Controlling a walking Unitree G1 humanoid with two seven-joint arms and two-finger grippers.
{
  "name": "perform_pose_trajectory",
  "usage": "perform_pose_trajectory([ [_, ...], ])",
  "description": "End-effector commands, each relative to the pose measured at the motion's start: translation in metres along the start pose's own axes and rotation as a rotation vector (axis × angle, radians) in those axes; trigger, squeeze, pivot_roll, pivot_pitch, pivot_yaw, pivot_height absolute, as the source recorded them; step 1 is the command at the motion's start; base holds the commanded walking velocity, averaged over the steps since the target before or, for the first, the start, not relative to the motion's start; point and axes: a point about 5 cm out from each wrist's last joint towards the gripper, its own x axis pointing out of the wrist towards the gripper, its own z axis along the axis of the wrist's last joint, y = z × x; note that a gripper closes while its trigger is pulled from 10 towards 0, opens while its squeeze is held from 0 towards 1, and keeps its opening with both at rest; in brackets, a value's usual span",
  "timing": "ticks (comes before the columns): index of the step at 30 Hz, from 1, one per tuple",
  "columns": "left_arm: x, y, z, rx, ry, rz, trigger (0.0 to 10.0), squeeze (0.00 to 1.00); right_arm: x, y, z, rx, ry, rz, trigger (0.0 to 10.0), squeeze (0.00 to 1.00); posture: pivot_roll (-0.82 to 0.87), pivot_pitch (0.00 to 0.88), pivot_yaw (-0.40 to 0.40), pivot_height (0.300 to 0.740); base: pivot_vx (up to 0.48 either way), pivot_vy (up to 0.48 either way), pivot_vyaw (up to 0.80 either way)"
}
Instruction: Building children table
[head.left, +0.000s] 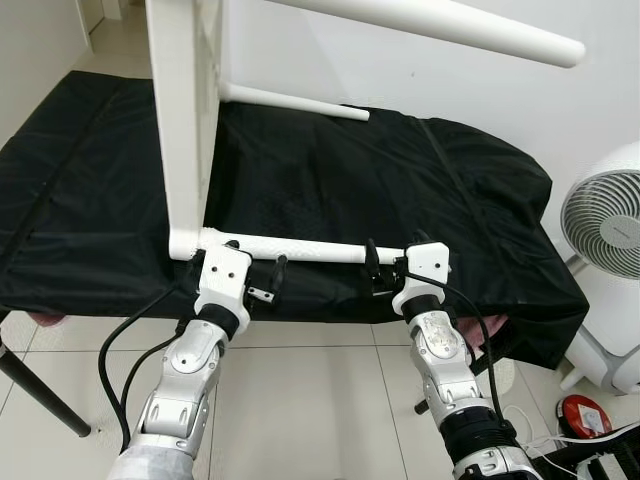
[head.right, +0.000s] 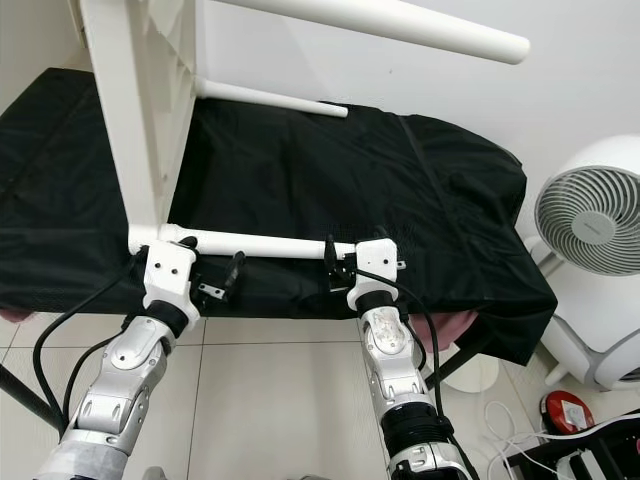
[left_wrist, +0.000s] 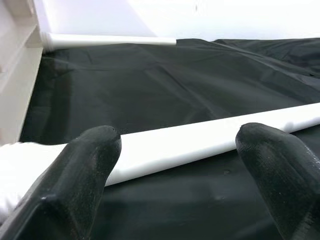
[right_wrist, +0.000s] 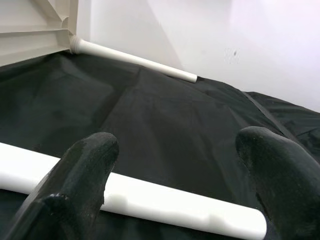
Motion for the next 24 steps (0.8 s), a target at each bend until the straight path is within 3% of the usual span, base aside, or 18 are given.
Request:
perform_pose_trajectory([
  [1,-0.0013,0.0011,-0.0029,-0.001,0.006,0.082,10.0,0.00,0.0002,-0.0021,-0.0022,-0.010,0.007,-0.001,10.0,0.00,0.05,0.000,-0.130,0.740,0.000,-0.259,0.00],
  [24,-0.0025,0.0005,-0.0026,-0.022,0.008,0.095,10.0,0.00,-0.0009,-0.0003,-0.0034,-0.005,0.011,0.005,10.0,0.00,0.05,0.000,-0.132,0.740,0.000,-0.250,0.00],
])
